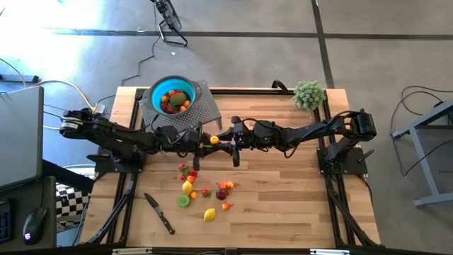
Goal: Pick & Place Fruit
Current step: Put the orange pear into the blue strainer bowl on the shelf
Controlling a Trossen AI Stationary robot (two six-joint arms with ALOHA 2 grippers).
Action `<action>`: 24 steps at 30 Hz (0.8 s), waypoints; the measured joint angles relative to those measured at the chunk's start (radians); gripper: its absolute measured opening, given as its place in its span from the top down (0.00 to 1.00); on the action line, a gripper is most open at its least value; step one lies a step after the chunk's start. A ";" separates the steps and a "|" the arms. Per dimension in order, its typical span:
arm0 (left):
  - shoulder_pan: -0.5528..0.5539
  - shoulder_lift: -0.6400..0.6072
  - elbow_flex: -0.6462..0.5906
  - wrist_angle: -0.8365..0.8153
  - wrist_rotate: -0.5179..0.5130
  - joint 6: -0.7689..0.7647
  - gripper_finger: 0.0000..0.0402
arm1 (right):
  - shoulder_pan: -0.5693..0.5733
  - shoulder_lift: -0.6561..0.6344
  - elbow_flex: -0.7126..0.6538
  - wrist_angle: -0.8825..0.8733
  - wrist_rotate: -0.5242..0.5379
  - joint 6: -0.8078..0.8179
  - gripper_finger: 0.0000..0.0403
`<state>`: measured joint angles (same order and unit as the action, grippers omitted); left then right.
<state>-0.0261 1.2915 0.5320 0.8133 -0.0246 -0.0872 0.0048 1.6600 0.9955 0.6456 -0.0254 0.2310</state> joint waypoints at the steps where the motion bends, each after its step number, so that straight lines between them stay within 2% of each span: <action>1: 0.000 0.000 0.000 0.002 0.000 0.000 0.80 | 0.000 0.000 0.000 0.000 0.000 0.000 0.69; 24: 0.000 -0.008 -0.001 0.021 0.000 0.004 0.81 | 0.000 0.000 0.000 -0.002 0.000 0.000 0.70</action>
<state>-0.0261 1.2839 0.5312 0.8345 -0.0250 -0.0834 0.0048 1.6600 0.9955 0.6441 -0.0257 0.2310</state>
